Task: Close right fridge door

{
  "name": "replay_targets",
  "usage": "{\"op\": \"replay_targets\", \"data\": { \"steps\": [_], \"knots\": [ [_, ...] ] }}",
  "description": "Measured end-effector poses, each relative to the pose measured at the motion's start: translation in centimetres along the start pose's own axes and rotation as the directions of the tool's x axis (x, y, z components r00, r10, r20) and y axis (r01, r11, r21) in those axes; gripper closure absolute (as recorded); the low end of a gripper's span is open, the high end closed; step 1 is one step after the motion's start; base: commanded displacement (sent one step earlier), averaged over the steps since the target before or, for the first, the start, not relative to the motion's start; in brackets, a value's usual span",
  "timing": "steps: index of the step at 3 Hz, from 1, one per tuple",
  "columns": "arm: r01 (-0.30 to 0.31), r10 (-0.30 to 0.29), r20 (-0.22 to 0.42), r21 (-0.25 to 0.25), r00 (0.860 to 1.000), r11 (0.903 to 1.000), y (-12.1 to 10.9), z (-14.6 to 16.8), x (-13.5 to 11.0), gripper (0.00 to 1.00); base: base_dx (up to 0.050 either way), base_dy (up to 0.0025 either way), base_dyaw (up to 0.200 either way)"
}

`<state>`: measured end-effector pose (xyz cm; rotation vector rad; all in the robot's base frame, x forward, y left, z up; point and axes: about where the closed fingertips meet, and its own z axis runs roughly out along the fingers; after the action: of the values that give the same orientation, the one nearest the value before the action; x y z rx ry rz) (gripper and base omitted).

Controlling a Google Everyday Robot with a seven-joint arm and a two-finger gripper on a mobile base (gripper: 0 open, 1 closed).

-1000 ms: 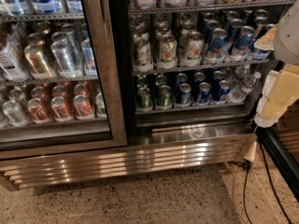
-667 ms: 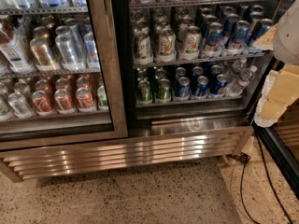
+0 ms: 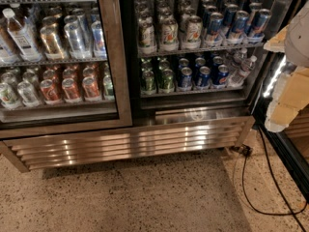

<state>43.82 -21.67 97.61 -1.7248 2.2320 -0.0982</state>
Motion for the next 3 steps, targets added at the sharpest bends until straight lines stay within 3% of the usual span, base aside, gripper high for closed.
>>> {"op": "replay_targets", "data": {
  "steps": [3],
  "knots": [
    [0.000, 0.000, 0.000, 0.000, 1.000, 1.0000, 0.00, 0.00, 0.00, 0.00, -0.048, 0.00000, 0.000]
  ]
}}
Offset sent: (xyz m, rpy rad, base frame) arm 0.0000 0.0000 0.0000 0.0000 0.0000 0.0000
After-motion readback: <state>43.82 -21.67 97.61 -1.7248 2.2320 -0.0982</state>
